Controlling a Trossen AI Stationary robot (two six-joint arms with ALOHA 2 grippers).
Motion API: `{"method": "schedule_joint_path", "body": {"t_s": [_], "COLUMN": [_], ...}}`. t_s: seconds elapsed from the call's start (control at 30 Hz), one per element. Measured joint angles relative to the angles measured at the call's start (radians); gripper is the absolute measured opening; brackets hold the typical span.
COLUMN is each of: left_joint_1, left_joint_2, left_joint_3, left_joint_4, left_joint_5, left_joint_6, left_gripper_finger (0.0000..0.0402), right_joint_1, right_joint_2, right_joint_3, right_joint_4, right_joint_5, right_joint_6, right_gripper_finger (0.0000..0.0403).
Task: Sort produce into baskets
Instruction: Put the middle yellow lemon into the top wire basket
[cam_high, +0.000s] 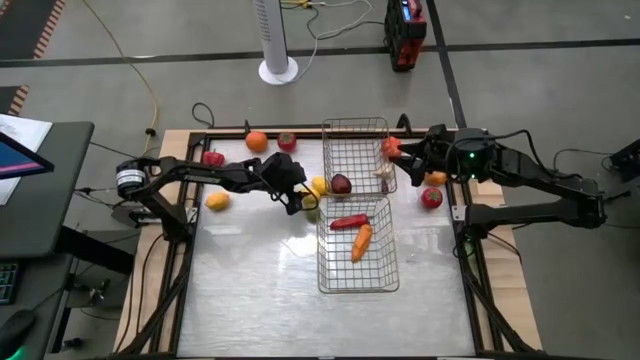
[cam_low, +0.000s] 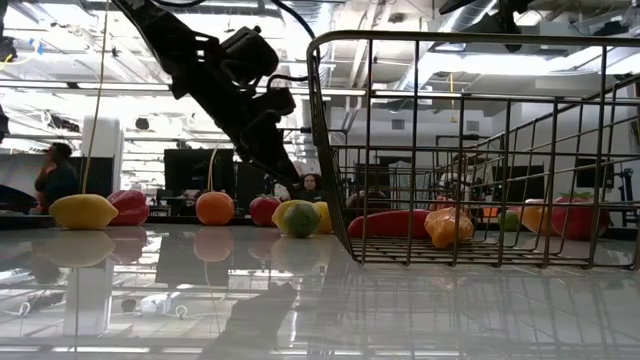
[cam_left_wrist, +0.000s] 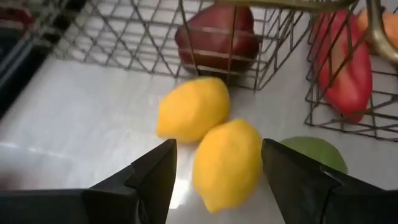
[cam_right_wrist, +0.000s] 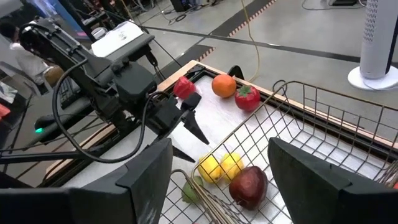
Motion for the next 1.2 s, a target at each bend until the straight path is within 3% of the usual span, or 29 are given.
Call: {"method": "schedule_joint_path", "body": {"t_s": [0.2, 0.3, 0.43, 0.7, 1.0, 1.2], "left_joint_1": [0.029, 0.029, 0.029, 0.029, 0.029, 0.038], "left_joint_2": [0.087, 0.151, 0.175, 0.171, 0.093, 0.021], "left_joint_3": [-0.003, -0.001, 0.016, 0.017, 0.009, 0.01], "left_joint_4": [0.04, 0.136, 0.139, 0.086, 0.008, -0.103], "left_joint_5": [0.139, 0.145, 0.127, 0.136, 0.13, 0.13], "left_joint_6": [0.061, 0.099, 0.123, 0.176, 0.099, 0.106], "left_gripper_finger": [0.0221, 0.0221, 0.0221, 0.0209, 0.013, 0.0132], "right_joint_1": [0.002, 0.0, 0.005, 0.009, 0.009, 0.008], "right_joint_2": [0.0, 0.0, 0.0, 0.0, 0.0, 0.0], "right_joint_3": [0.0, 0.0, 0.0, 0.0, 0.0, 0.0], "right_joint_4": [0.001, 0.004, 0.004, 0.004, 0.004, 0.004], "right_joint_5": [0.0, 0.0, -0.001, -0.001, -0.001, -0.001], "right_joint_6": [0.018, 0.038, 0.063, 0.066, 0.061, 0.045], "right_gripper_finger": [0.0291, 0.0291, 0.0291, 0.0291, 0.0291, 0.0291]}}
